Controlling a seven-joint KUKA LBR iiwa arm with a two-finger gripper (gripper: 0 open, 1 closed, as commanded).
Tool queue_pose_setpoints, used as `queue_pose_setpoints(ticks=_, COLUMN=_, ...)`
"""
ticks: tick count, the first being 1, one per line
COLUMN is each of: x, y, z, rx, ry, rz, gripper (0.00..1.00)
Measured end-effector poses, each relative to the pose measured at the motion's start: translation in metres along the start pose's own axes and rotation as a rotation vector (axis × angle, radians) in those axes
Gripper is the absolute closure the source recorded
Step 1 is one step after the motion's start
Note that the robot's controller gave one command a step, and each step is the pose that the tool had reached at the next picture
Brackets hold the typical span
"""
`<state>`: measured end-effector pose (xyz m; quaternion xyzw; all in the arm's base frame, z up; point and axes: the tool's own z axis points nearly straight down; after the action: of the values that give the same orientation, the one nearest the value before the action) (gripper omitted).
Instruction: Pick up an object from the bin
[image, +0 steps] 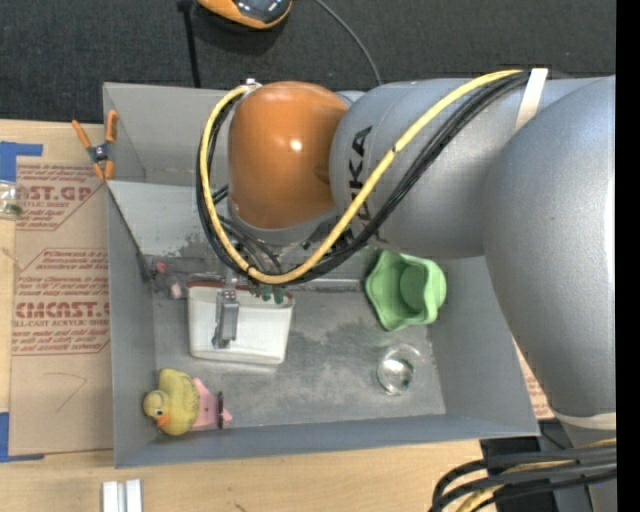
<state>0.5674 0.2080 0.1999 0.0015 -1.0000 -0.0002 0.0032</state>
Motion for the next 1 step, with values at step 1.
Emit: queue_pose_setpoints(ticks=1, x=-0.002, y=-0.0012, z=-0.0048, rx=-0.001, ry=-0.008, rz=0.002, gripper=0.0)
